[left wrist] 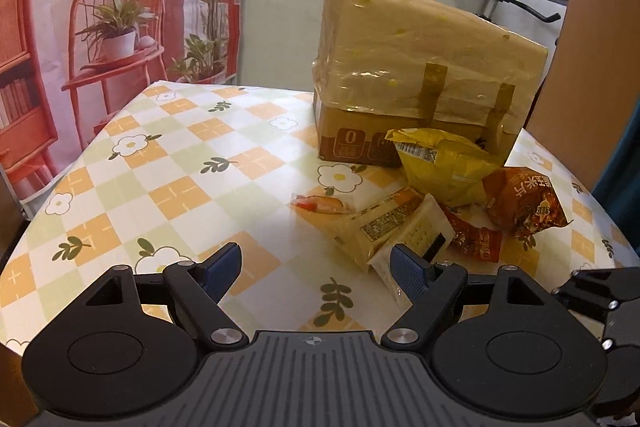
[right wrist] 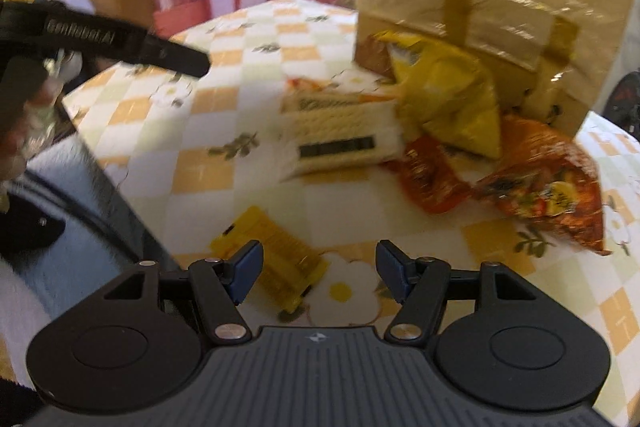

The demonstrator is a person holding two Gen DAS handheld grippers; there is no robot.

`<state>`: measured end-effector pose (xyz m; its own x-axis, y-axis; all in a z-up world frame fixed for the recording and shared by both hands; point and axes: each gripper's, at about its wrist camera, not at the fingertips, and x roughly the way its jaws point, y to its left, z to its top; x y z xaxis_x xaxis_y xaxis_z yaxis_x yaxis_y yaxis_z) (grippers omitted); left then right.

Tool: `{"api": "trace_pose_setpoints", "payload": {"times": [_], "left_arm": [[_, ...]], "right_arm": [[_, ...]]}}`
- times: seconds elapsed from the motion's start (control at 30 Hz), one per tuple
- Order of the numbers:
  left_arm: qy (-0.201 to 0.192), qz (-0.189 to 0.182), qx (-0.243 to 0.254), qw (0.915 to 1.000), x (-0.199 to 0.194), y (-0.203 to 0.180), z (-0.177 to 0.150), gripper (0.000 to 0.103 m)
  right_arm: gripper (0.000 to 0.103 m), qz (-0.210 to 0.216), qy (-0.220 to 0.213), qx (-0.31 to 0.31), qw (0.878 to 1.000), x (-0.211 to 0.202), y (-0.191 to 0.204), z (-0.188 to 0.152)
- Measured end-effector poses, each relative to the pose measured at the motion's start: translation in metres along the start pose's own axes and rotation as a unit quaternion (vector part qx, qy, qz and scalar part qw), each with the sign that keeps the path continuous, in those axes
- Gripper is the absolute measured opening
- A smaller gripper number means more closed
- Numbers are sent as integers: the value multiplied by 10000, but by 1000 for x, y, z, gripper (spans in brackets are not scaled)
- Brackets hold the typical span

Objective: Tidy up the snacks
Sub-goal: 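Move both open tools back down to the snack pile, then grasp the small yellow wrapped snack with the right tool while the left tool grasps the orange sausage stick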

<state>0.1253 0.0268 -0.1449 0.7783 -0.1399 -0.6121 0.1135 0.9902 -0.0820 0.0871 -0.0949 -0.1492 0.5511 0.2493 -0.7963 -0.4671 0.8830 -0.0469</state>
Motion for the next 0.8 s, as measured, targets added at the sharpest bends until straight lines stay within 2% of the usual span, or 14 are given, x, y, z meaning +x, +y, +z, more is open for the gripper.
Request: {"api": "trace_pose_setpoints", "payload": {"times": [0.23, 0.43, 0.53, 0.67, 0.8], "left_arm": [[21, 91, -16, 10000, 3, -3, -9, 83], [78, 102, 13, 9999, 7, -5, -13, 83], [103, 126, -11, 9999, 8, -4, -15, 83], [164, 134, -70, 9998, 10, -3, -17, 83], [222, 116, -48, 9997, 12, -5, -19, 83]], "right_arm": [[67, 181, 250, -278, 9991, 18, 6, -2], [67, 234, 108, -127, 9996, 29, 1, 3], [63, 289, -47, -17, 9996, 32, -3, 3], [39, 167, -274, 182, 9993, 31, -8, 2], [38, 248, -514, 710, 9958, 25, -22, -7]]}}
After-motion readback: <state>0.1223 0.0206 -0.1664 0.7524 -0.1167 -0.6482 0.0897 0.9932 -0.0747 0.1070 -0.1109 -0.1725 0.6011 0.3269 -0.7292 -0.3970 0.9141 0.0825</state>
